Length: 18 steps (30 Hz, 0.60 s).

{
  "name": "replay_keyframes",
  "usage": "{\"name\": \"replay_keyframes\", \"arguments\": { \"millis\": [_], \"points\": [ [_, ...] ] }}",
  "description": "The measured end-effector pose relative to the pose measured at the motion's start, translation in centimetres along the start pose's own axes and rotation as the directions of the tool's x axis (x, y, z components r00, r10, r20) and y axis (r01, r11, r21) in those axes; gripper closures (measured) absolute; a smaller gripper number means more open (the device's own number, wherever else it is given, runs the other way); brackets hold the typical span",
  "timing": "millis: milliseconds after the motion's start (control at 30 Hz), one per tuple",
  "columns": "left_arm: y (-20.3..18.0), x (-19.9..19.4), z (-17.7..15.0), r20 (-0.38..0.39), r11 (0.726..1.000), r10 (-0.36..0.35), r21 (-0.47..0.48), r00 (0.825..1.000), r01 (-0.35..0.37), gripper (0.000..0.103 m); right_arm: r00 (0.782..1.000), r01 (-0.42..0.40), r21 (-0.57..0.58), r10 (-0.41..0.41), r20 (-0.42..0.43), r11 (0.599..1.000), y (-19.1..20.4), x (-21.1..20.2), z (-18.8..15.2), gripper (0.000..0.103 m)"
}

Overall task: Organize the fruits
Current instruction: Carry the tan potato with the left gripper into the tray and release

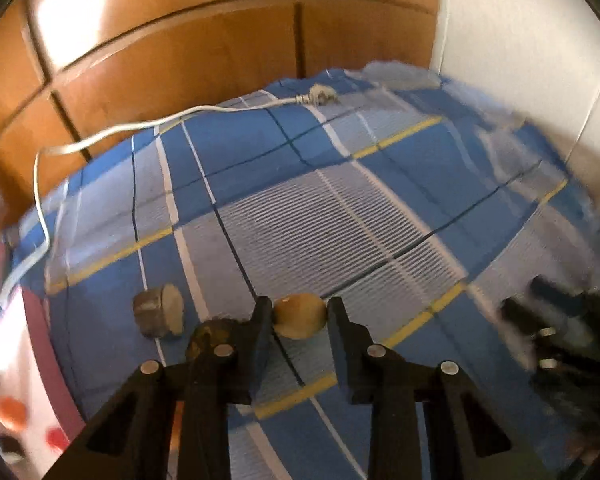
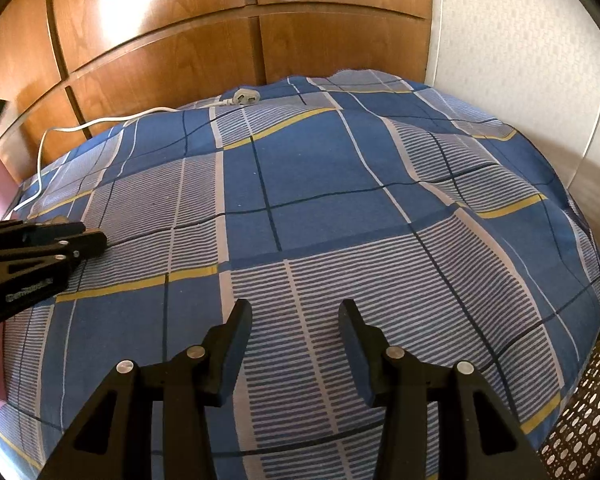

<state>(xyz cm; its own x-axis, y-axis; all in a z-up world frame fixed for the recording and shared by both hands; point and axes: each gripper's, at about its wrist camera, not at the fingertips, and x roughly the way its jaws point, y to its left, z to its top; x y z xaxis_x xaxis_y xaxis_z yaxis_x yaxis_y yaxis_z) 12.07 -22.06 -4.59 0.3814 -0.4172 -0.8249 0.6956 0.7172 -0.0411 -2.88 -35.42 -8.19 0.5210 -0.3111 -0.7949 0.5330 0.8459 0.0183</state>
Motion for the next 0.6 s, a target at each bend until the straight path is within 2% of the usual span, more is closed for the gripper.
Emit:
{"name": "replay_keyframes", "arguments": {
  "millis": [133, 300, 433, 533, 600],
  "points": [
    [2.1, -3.2, -0.8, 0.058, 0.986, -0.076, -0.141, 0.995, 0.084, 0.074, 1.0, -0.004, -0.003, 0.004, 0.002, 1.0, 0.2, -0.1, 0.0, 0.057],
    [5.6, -7.8, -3.1, 0.135, 0.951, -0.075, -0.288, 0.988, 0.112, 0.074, 1.0, -0.003, -0.024, 0.004, 0.014, 1.0, 0.7, -0.3, 0.0, 0.057],
    [9.6, -10.5, -5.5, 0.179, 0.911, -0.017, -0.403, 0.984, 0.089, 0.074, 1.0, -0.004, -0.032, 0.004, 0.014, 0.999, 1.0, -0.4, -0.1, 0.057],
    [12.9, -12.3, -8.0, 0.178, 0.869, 0.073, -0.495, 0.981, 0.025, 0.074, 1.0, -0.002, -0.036, 0.002, 0.007, 0.999, 1.1, -0.4, -0.3, 0.057],
    [14.8, -13.3, -9.7, 0.162, 0.839, 0.154, -0.542, 0.975, -0.043, 0.074, 1.0, -0.001, -0.035, 0.001, 0.001, 0.999, 1.1, -0.4, -0.4, 0.057]
  ]
}}
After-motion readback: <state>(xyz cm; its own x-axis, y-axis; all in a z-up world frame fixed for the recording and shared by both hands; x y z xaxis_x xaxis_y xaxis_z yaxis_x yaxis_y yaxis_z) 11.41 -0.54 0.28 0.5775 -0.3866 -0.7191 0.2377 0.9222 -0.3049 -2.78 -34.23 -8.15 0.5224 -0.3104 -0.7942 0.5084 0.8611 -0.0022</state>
